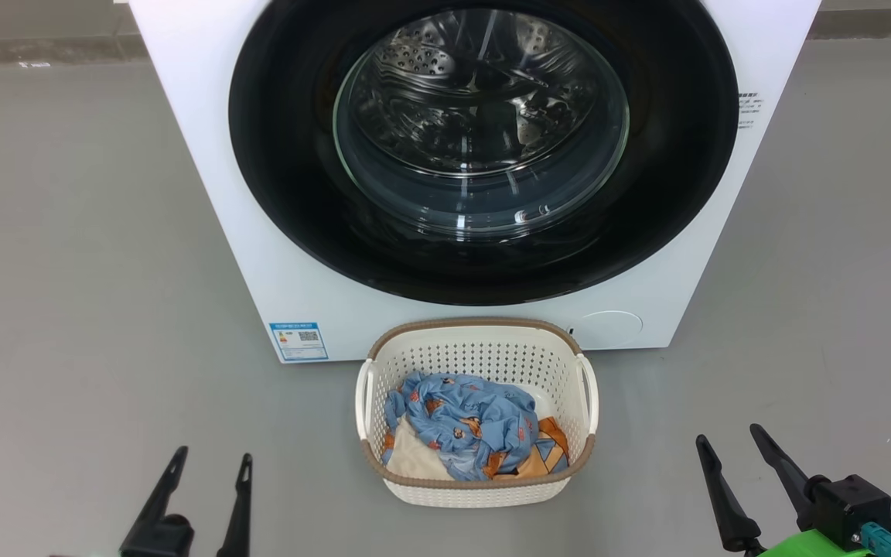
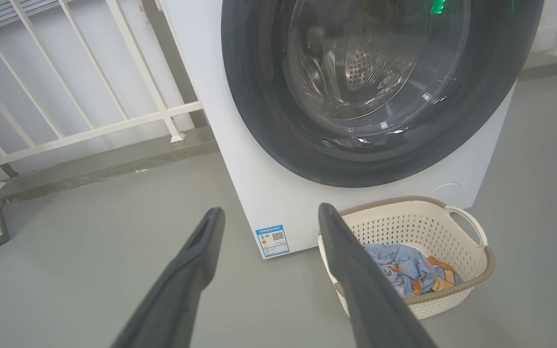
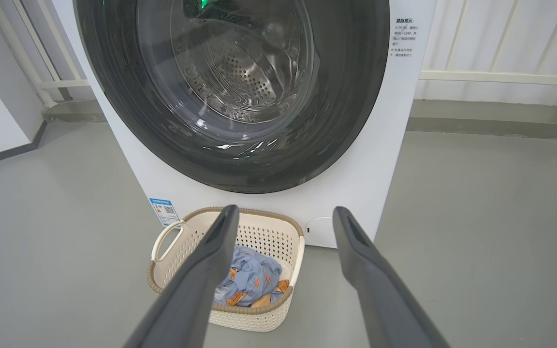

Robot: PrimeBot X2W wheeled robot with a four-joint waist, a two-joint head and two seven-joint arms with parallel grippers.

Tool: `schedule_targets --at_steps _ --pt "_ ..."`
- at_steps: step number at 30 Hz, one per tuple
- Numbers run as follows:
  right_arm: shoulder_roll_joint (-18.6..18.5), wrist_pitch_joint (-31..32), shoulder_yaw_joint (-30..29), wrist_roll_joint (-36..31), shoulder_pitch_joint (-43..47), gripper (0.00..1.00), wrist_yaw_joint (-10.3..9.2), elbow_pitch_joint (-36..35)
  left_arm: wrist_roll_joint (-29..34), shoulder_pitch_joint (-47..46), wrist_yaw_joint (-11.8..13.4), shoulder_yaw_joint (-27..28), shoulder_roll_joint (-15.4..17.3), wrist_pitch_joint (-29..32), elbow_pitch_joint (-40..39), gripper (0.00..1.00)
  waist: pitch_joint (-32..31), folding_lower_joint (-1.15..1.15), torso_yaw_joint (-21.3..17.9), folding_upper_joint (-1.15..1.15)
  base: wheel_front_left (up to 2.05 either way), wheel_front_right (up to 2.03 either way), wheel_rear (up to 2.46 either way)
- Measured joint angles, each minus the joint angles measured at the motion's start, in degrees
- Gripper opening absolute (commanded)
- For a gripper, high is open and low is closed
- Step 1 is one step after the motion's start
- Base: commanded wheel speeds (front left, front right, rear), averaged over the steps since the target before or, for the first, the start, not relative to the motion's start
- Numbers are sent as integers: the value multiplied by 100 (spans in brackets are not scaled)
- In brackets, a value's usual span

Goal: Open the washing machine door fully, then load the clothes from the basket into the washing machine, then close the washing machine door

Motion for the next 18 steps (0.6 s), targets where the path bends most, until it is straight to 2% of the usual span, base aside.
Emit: schedule_targets --at_steps 18 --pt "-1 0 -4 0 2 100 0 0 -99 38 -333 537 -249 0 229 100 -101 0 39 0 0 0 0"
